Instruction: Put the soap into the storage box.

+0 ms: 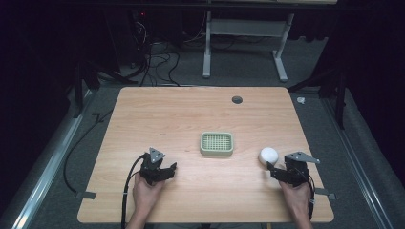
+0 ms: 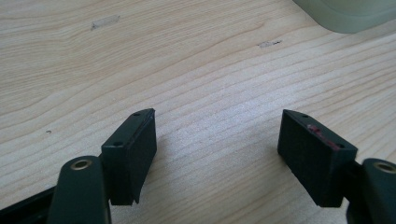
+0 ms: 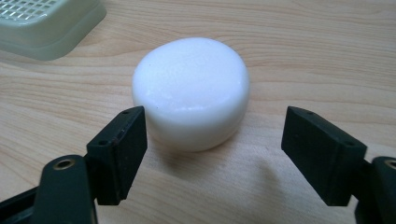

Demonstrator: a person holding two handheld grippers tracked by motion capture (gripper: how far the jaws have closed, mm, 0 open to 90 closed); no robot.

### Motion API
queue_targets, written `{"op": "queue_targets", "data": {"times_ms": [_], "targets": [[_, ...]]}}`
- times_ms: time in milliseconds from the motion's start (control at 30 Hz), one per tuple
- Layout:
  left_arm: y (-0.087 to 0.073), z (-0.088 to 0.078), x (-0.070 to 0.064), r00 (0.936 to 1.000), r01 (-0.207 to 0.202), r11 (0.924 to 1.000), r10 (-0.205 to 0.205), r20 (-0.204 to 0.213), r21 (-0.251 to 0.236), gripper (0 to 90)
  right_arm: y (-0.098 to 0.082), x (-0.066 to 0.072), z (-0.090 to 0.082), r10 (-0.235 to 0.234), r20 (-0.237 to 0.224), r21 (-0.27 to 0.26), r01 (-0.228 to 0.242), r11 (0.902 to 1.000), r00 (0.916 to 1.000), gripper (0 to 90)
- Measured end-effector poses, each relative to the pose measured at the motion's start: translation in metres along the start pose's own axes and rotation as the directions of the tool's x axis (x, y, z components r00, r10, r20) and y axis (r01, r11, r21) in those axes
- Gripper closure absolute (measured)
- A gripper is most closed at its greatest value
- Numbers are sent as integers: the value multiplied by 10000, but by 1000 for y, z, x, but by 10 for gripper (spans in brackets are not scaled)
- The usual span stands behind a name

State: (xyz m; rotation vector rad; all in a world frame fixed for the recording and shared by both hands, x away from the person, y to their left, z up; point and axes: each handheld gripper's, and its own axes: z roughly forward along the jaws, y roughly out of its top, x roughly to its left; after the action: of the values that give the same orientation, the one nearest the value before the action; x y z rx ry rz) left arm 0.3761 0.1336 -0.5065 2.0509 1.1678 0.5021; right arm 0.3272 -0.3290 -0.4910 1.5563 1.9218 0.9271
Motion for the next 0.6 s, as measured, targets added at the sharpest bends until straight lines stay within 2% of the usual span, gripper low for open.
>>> {"op": "queue_targets", "data": {"times_ms": [333,600], "targets": [[0,0,0,10000,-7,10000,7,-4,2,285,13,10,12,-457,-269,42,458,9989,9986,181],[0,0,0,10000,-9,10000,9,-4,0,285,16,10,23,-482,-266,271,489,9984,9985,164]]}}
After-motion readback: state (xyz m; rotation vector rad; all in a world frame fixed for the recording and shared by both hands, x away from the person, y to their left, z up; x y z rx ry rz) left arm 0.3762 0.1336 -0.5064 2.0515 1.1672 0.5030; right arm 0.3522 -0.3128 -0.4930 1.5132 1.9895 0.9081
